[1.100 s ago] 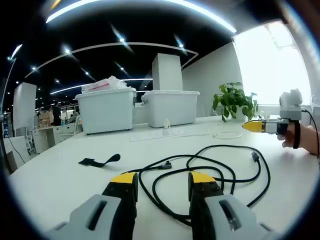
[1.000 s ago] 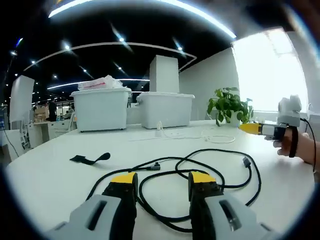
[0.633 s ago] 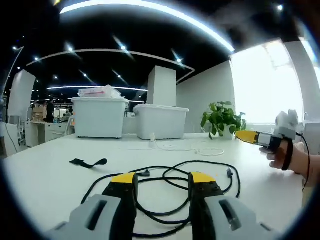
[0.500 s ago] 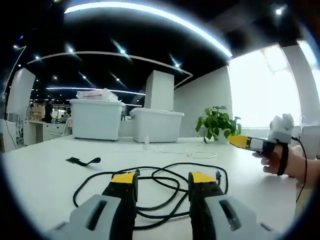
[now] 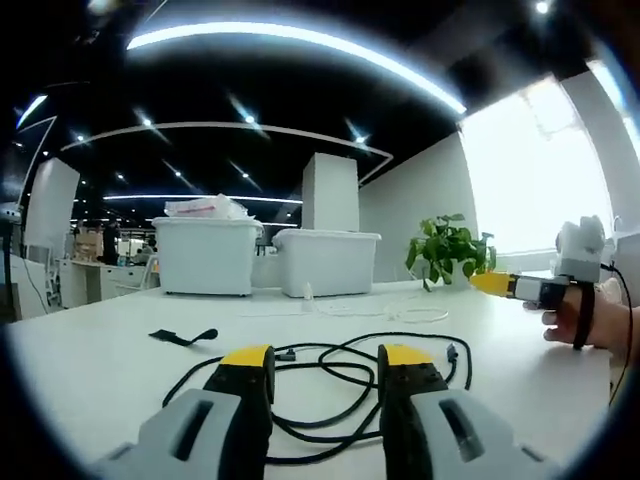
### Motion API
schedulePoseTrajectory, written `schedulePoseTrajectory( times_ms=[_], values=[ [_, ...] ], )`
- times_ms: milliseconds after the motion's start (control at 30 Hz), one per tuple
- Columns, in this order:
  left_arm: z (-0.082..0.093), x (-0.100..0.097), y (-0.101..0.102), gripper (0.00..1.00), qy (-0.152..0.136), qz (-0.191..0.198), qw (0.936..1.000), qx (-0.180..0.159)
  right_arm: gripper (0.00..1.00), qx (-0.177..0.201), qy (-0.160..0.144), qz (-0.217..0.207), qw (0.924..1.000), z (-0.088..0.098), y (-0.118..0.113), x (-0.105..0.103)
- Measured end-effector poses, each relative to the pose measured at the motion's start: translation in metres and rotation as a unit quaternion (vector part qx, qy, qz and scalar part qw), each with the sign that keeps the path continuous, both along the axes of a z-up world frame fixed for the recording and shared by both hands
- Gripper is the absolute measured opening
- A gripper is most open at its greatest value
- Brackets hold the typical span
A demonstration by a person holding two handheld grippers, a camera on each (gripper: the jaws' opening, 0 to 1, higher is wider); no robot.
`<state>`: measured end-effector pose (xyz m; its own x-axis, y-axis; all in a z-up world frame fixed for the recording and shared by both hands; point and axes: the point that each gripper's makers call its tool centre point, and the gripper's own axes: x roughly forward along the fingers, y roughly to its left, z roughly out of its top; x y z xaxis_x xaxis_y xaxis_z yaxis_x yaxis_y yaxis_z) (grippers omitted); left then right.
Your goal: Coil the Type-C to USB data cable on the desktop and secure it with Velcro straps.
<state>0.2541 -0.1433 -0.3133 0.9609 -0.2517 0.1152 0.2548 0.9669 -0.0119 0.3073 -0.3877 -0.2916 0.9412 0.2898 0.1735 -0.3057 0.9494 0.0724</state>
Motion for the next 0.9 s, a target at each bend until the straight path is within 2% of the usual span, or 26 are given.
schedulePoseTrajectory(
  times_ms=[167, 300, 400, 500, 733, 900],
  values=[
    [-0.001, -0.001, -0.001, 0.43, 0.0, -0.002, 1.0, -0.001, 0.27, -0.014, -0.004, -0.008, 0.9999, 0.0, -0.003, -0.001],
    [-0.001, -0.003, -0.003, 0.43, -0.003, -0.004, 1.0, -0.004, 0.27, -0.033, -0.025, -0.022, 0.9989, 0.006, -0.006, -0.003],
    [0.001, -0.004, -0.003, 0.43, -0.006, -0.005, 0.9999, -0.007, 0.27, -0.036, -0.03, -0.025, 0.9986, 0.007, -0.006, -0.003],
    [0.001, -0.003, -0.004, 0.43, -0.004, -0.009, 0.9998, -0.017, 0.28, -0.055, -0.035, -0.041, 0.9971, 0.008, -0.01, -0.002],
    [-0.001, -0.005, -0.007, 0.43, 0.002, -0.013, 0.9999, -0.006, 0.28, -0.047, -0.031, -0.05, 0.9971, 0.007, -0.015, -0.001],
    [-0.001, -0.006, -0.004, 0.43, 0.0, -0.008, 1.0, -0.004, 0.29, -0.045, -0.032, -0.033, 0.9979, 0.008, -0.008, -0.002]
  ],
)
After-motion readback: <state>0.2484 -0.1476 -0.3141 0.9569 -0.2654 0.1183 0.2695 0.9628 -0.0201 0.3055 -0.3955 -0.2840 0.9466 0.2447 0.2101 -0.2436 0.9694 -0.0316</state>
